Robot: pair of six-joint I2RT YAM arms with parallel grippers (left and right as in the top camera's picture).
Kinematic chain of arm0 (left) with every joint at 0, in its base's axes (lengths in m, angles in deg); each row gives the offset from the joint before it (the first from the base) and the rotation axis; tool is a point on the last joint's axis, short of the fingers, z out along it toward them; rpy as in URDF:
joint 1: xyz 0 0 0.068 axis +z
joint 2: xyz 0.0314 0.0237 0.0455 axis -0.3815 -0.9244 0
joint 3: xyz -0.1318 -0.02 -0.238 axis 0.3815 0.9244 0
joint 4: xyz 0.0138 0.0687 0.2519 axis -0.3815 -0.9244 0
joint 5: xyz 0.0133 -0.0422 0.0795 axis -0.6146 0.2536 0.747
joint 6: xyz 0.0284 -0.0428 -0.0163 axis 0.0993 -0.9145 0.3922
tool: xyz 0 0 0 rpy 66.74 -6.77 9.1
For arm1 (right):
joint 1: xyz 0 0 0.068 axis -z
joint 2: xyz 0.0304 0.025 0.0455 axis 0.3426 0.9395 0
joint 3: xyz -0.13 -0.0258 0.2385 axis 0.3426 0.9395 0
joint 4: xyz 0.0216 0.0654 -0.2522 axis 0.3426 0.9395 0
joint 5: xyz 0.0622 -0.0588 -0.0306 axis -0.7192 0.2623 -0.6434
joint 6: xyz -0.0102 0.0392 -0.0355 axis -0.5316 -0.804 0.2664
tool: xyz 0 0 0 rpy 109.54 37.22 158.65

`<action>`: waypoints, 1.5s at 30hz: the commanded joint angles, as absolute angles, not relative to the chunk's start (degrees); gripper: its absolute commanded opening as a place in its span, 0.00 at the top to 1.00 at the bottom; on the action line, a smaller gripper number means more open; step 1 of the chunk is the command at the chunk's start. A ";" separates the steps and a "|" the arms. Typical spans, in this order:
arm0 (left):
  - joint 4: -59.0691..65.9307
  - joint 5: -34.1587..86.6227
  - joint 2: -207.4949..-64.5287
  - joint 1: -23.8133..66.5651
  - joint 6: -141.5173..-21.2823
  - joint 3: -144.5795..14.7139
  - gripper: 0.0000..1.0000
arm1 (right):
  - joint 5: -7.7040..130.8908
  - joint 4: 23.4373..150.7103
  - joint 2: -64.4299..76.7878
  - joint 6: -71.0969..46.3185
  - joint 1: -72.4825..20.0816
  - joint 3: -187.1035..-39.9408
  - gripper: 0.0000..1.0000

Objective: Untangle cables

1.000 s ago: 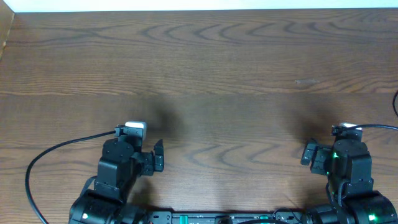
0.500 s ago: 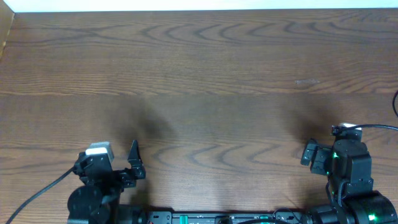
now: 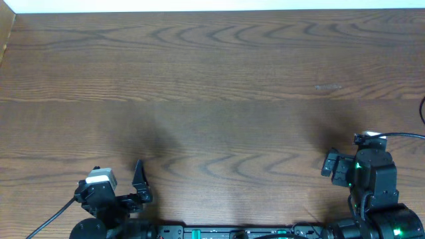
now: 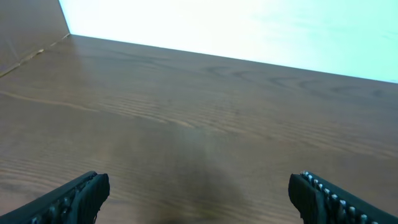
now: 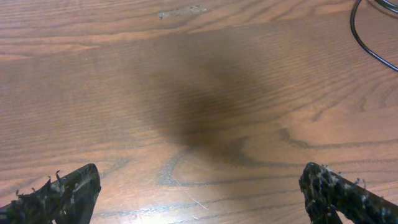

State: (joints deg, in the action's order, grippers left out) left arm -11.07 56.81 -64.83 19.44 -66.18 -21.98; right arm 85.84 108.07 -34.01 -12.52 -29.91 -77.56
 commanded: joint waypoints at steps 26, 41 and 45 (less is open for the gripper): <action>20.01 57.57 -64.46 19.90 -66.66 0.46 0.02 | 85.97 108.11 -34.33 -13.24 -29.12 -77.34 0.01; 26.70 57.53 -64.44 21.12 -66.70 10.69 0.02 | 85.97 108.11 -34.33 -13.24 -29.12 -77.34 0.01; 27.29 57.55 -64.44 21.12 -66.68 11.65 0.02 | 85.97 108.11 -34.33 -13.24 -29.12 -77.34 0.01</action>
State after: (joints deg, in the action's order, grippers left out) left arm 26.76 57.03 -64.94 20.84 -66.18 9.86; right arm 85.76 108.09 -34.01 -12.52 -29.91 -77.49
